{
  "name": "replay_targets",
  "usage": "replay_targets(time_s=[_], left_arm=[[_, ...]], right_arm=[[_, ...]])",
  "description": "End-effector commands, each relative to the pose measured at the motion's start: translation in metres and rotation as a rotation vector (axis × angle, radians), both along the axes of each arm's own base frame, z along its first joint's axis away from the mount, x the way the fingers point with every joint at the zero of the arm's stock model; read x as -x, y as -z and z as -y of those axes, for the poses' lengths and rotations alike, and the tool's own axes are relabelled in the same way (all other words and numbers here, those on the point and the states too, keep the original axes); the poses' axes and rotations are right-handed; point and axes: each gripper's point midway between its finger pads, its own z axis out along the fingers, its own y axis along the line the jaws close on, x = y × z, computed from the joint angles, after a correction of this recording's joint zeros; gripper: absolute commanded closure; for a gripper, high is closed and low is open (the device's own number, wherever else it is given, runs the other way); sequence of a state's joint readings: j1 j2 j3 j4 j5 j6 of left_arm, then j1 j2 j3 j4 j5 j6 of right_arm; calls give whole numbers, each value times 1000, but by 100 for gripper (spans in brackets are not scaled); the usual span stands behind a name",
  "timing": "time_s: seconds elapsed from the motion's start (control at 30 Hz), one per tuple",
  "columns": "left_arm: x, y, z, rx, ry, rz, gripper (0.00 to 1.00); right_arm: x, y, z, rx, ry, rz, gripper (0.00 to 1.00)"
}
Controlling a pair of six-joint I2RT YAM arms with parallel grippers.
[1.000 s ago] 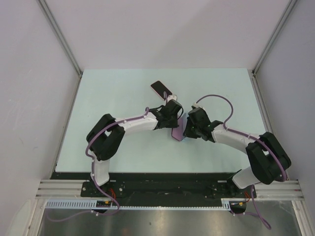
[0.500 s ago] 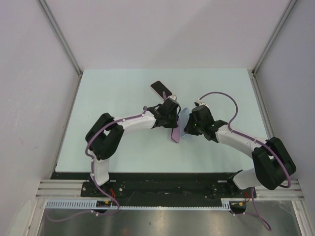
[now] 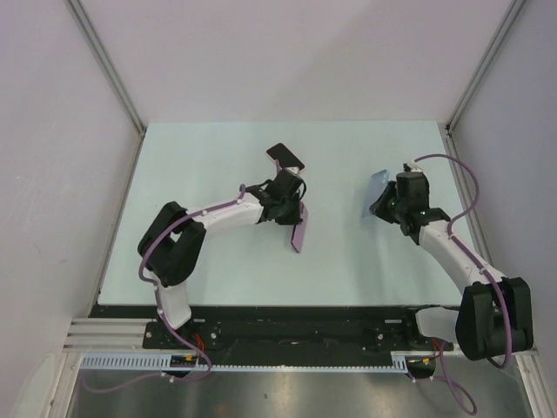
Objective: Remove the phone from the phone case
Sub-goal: Place the phone case at the center of the board, then place the phone at the center of the board.
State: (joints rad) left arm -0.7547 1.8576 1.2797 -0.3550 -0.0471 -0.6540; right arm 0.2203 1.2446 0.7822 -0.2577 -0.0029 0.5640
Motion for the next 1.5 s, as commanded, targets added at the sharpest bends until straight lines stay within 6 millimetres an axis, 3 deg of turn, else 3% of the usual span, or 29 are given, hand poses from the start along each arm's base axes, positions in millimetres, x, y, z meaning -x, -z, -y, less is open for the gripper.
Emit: replay_targets(time_s=[0.0, 0.07, 0.17, 0.2, 0.27, 0.3, 0.37, 0.4, 0.47, 0.5, 0.6, 0.7, 0.83, 0.97, 1.13, 1.17, 1.23, 1.27, 1.33, 1.37, 1.43, 1.47], left_arm=[[-15, -39, -11, 82, -21, 56, 100], [-19, -46, -17, 104, -26, 56, 100], [-38, -67, -42, 102, -74, 112, 100], [-50, -69, -62, 66, -119, 129, 100], [-64, -75, -83, 22, -167, 143, 100], [-70, -70, -110, -56, -224, 135, 100], [-79, -70, -135, -137, -285, 141, 100], [-82, -68, -158, -196, -323, 137, 100], [-87, -65, -188, -259, -386, 121, 100], [-89, -63, -199, -287, -401, 116, 100], [-91, -57, -242, -453, -475, 100, 100], [-94, -56, -281, -648, -534, 84, 100], [-97, -56, -318, -844, -586, 54, 100], [-96, -57, -345, -992, -616, 32, 100], [-98, -44, -355, -1090, -596, -23, 95], [-99, -43, -355, -1083, -605, -28, 81], [-102, -36, -348, -1043, -592, -44, 66], [-104, -36, -346, -1023, -592, -44, 53], [-109, -36, -339, -968, -587, -45, 41], [-111, -36, -335, -944, -581, -45, 28], [-116, -37, -324, -870, -569, -46, 17], [-117, -41, -320, -832, -571, -37, 10]], right_arm=[[4, -5, 23, -13, 6, 5, 100], [2, -4, 36, -28, 29, 5, 100], [-1, 0, 40, -65, 18, 6, 100], [-2, 6, 41, -75, 17, -13, 100], [-9, 10, 49, -112, 21, -11, 100], [-11, 17, 58, -122, 40, -27, 100], [-16, 23, 65, -142, 50, -29, 100], [-18, 29, 77, -149, 81, -42, 98], [-20, 33, 89, -151, 111, -44, 83], [-21, 36, 96, -138, 134, -49, 53], [-16, 38, 125, -31, 254, -74, 22], [-13, 29, 141, 56, 330, -67, 12], [-14, 10, 149, 194, 368, -33, 9], [-27, -13, 128, 244, 300, 43, 9], [-52, -26, 74, 262, 148, 100, 9], [-55, -26, 66, 254, 128, 104, 9], [-63, -24, 43, 229, 66, 112, 9], [-66, -23, 35, 222, 43, 113, 9], [-70, -16, 13, 219, -31, 104, 9], [-76, -19, 4, 214, -58, 117, 9], [-81, -13, -19, 195, -152, 115, 9], [-87, -19, -29, 189, -180, 137, 9]])
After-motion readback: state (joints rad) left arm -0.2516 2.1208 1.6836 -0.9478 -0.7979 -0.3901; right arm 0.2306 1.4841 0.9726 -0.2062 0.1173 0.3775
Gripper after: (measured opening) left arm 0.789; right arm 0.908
